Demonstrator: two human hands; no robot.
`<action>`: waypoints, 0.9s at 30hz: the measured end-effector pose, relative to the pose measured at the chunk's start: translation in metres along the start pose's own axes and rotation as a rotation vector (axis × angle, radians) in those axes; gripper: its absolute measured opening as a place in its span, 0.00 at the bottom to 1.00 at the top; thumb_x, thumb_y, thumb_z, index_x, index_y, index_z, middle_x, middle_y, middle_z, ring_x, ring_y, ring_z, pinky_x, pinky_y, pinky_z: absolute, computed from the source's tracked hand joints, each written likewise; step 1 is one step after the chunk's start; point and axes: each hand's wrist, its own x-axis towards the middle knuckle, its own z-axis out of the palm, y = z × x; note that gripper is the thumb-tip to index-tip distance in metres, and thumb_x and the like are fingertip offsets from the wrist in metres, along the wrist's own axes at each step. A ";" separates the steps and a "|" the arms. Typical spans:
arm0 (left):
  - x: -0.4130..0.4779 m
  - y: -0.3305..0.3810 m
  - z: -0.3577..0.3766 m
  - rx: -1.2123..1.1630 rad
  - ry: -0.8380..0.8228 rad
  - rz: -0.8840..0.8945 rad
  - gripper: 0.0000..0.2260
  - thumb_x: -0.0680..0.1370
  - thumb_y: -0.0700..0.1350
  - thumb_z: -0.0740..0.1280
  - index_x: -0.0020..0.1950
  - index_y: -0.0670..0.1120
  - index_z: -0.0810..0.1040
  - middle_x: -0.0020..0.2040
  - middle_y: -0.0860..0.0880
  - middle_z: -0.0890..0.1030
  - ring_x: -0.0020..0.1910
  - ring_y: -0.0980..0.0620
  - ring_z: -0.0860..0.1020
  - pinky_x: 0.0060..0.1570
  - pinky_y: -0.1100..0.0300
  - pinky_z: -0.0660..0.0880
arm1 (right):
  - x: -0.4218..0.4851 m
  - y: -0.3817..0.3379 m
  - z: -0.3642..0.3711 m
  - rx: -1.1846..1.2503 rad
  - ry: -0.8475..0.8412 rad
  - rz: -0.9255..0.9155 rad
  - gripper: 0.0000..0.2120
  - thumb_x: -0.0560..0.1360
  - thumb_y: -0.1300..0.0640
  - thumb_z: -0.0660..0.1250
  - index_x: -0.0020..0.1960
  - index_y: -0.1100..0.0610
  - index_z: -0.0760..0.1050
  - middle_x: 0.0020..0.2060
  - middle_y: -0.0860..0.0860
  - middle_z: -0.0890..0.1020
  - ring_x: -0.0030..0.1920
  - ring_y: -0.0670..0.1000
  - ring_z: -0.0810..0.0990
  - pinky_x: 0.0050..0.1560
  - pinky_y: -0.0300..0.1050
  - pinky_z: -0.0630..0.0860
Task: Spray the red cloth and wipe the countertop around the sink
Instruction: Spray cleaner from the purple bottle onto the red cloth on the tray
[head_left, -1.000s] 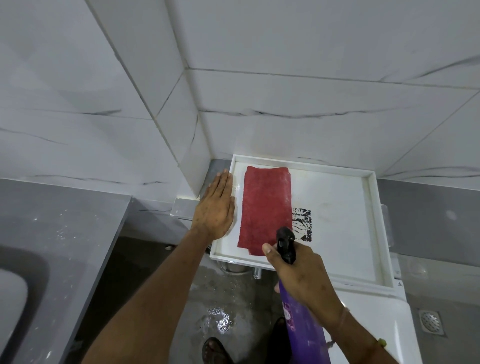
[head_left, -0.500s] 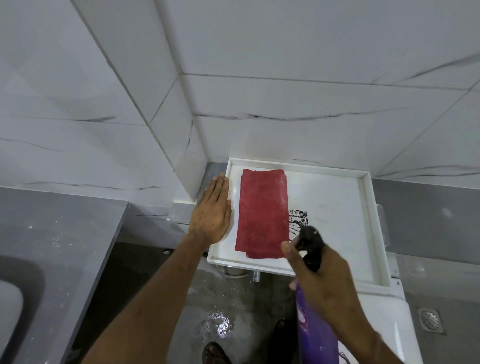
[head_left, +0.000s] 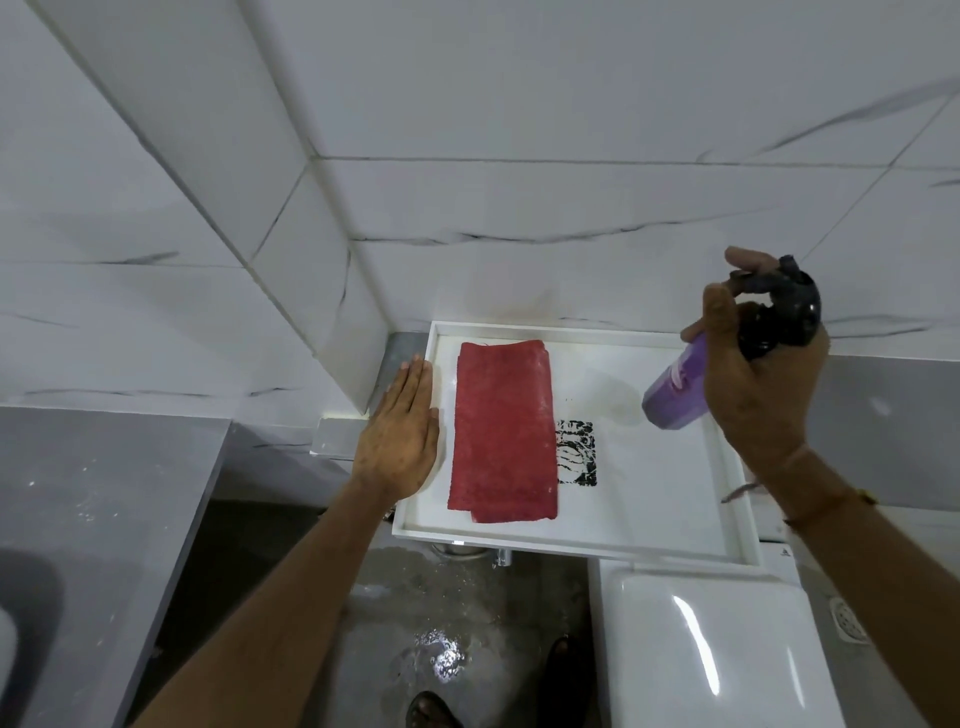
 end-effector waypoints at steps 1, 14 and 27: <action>0.000 -0.001 0.000 -0.002 0.005 0.002 0.27 0.80 0.51 0.45 0.76 0.40 0.46 0.79 0.44 0.49 0.77 0.49 0.45 0.75 0.56 0.44 | 0.003 0.005 0.001 0.009 0.019 0.001 0.08 0.77 0.56 0.65 0.56 0.54 0.72 0.45 0.46 0.80 0.31 0.48 0.80 0.34 0.36 0.76; -0.002 0.000 0.000 0.020 -0.003 -0.012 0.28 0.79 0.51 0.45 0.76 0.41 0.46 0.79 0.44 0.49 0.77 0.50 0.44 0.75 0.58 0.43 | -0.001 0.051 -0.002 -0.114 0.062 0.078 0.17 0.76 0.52 0.65 0.61 0.57 0.69 0.40 0.39 0.78 0.39 0.53 0.81 0.51 0.52 0.80; 0.000 0.000 0.001 0.058 -0.014 -0.035 0.28 0.79 0.53 0.43 0.76 0.43 0.44 0.79 0.46 0.48 0.76 0.54 0.41 0.75 0.58 0.42 | -0.051 0.046 -0.007 -0.337 0.159 0.422 0.40 0.67 0.46 0.75 0.68 0.66 0.60 0.57 0.56 0.66 0.59 0.59 0.70 0.63 0.50 0.71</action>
